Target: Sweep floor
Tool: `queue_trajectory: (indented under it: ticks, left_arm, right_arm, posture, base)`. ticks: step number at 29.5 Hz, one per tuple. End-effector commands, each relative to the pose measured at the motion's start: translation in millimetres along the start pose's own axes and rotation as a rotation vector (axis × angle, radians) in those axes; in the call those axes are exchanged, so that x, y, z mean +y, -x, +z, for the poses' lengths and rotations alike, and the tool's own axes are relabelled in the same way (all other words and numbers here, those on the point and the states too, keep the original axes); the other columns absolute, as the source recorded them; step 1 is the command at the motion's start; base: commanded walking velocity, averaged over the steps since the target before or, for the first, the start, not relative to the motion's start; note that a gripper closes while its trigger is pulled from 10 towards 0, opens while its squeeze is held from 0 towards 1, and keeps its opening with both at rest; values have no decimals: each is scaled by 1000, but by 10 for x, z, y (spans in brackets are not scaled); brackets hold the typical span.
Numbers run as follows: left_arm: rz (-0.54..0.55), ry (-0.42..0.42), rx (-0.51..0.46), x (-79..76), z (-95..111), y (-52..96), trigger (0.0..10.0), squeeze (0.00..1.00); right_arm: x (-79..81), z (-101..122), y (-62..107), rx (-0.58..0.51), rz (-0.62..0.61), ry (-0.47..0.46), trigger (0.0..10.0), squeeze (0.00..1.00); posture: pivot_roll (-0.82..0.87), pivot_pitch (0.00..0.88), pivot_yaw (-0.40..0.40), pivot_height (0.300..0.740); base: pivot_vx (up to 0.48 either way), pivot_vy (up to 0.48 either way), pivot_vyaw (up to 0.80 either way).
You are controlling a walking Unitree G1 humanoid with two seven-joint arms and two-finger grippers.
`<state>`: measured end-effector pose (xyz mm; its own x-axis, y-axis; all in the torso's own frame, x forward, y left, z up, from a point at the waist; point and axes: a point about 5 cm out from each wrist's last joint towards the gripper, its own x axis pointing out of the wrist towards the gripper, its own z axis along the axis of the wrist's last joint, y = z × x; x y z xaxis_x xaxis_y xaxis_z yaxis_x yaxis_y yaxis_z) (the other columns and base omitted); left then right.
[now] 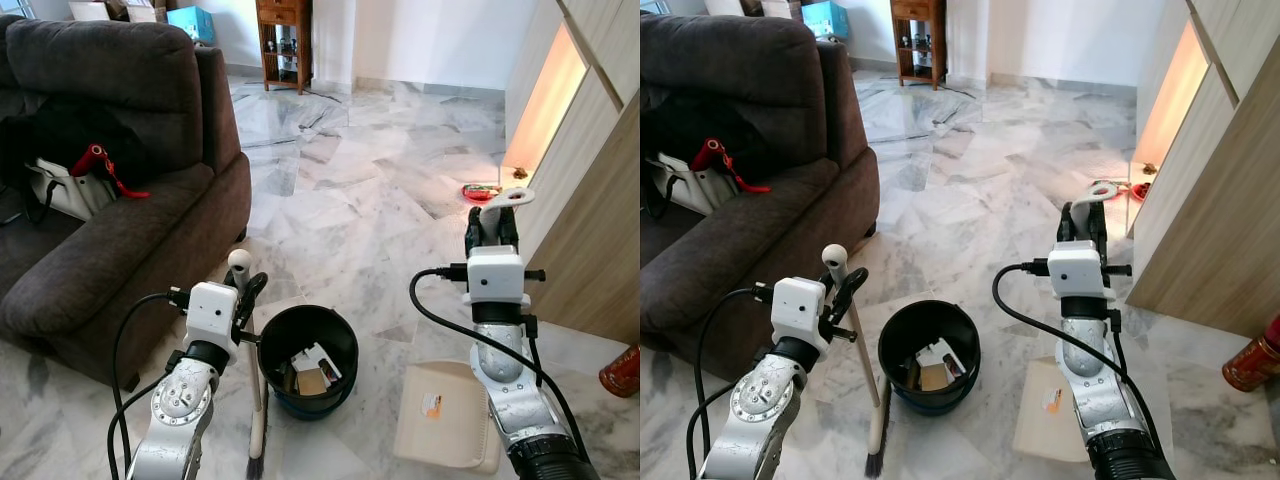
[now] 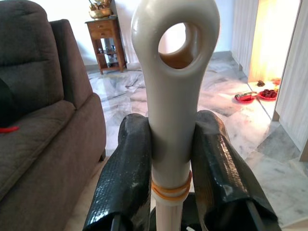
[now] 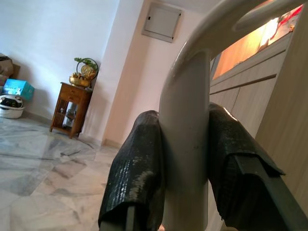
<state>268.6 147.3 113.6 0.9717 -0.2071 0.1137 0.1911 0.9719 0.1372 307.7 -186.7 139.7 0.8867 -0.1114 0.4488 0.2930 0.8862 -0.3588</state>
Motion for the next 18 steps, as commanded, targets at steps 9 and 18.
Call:
queue_trajectory:
  ticks: [9,18]
  left_arm:
    - [28,-25,-18,90,51,-25,10000,0]
    - [27,-30,-24,100,61,-31,10000,0]
  right_arm:
    - [18,61,-65,-31,18,-13,10000,0]
    - [61,55,-60,-24,43,-24,10000,0]
  posture:
    - [-24,0,28,740]
    - [-21,0,30,740]
  base:
    - [0,0,0]
    - [0,0,0]
